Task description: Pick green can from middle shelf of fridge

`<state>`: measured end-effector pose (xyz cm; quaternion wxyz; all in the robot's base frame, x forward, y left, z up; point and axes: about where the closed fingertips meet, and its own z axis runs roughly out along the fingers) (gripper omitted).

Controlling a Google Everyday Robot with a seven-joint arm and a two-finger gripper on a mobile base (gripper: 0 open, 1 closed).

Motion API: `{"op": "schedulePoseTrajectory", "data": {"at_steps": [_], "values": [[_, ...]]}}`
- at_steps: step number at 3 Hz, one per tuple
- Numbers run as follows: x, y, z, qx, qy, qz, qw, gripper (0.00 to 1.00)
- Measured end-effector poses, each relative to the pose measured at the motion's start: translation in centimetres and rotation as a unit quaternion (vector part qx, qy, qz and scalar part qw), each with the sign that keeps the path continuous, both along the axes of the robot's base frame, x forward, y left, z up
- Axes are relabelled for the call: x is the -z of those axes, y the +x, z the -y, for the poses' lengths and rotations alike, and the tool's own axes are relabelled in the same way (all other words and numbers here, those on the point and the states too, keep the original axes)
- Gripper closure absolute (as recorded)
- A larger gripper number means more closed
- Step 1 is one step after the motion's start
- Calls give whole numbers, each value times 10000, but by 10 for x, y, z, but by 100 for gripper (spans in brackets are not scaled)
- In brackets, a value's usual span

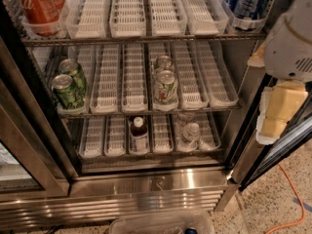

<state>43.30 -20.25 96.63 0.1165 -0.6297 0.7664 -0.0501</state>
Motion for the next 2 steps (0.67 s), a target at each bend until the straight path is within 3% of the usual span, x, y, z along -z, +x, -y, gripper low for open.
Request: {"op": "schedulePoseTrajectory", "data": {"at_steps": [1,2], "values": [[-2,2,0,10,-1,69,10000,0],[2,6,-11,-10,248,119,9996,0]]}}
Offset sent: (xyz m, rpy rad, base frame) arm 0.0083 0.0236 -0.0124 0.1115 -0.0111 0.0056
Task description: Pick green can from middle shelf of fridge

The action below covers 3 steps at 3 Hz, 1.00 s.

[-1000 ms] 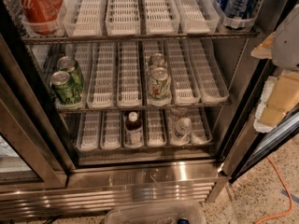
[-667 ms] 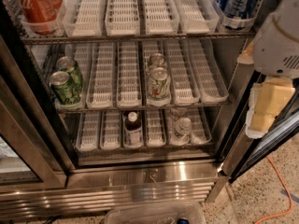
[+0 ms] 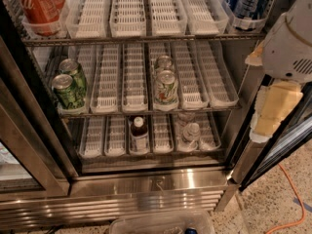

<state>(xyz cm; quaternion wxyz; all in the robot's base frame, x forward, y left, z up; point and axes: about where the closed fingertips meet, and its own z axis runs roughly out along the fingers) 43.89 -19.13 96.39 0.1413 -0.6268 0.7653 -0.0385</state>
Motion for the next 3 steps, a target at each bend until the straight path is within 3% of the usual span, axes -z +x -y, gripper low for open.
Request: {"op": "schedulePoseTrajectory", "data": {"at_steps": [1,2,3], "values": [[18,-2,-33,-28,561,-125,9983,0],[37,-11,-83,-46,1321,-377,9905,0],[49,-21,-124,-171,1846,-497,9814,0]]}}
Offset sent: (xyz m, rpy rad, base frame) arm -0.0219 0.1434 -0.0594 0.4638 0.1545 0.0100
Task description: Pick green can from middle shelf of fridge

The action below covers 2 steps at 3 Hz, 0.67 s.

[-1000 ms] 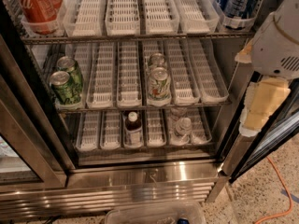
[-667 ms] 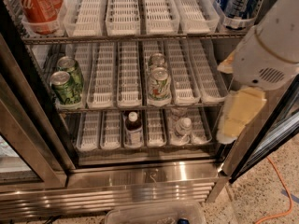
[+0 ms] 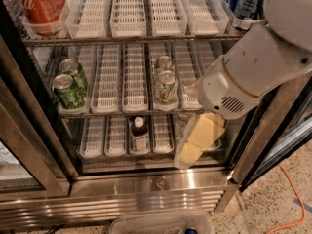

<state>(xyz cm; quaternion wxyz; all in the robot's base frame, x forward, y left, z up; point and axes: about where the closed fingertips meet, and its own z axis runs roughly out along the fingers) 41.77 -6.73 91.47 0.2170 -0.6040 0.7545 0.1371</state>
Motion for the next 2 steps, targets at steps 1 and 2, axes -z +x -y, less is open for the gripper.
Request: {"op": "schedulePoseTrajectory", "data": {"at_steps": [1,2], "values": [[-1,-7,-45,-247,531,77,9983,0],[-2,-10,-46,-251,551,119,9981,0]]}}
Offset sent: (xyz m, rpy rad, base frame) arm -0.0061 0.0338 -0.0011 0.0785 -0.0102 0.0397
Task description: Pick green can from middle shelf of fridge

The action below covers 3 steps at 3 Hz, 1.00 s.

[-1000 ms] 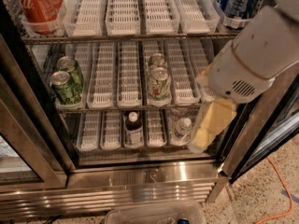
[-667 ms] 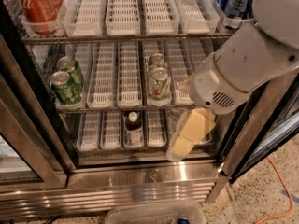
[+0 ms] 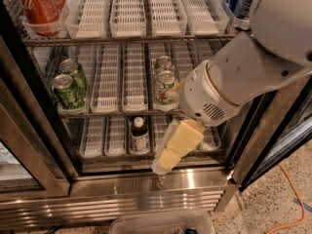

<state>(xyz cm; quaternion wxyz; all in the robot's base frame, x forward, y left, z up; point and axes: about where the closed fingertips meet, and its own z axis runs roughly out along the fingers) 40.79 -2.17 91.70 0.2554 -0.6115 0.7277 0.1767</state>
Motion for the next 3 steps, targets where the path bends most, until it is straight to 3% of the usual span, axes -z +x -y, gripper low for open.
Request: {"op": "schedulePoseTrajectory", "data": {"at_steps": [1,2,3], "values": [[21,-6,-25,44,401,-199,9990,0],[57,-4,-64,291,1049,-596,9923,0],[76,13,-102,586,1641,-718,9821,0]]}}
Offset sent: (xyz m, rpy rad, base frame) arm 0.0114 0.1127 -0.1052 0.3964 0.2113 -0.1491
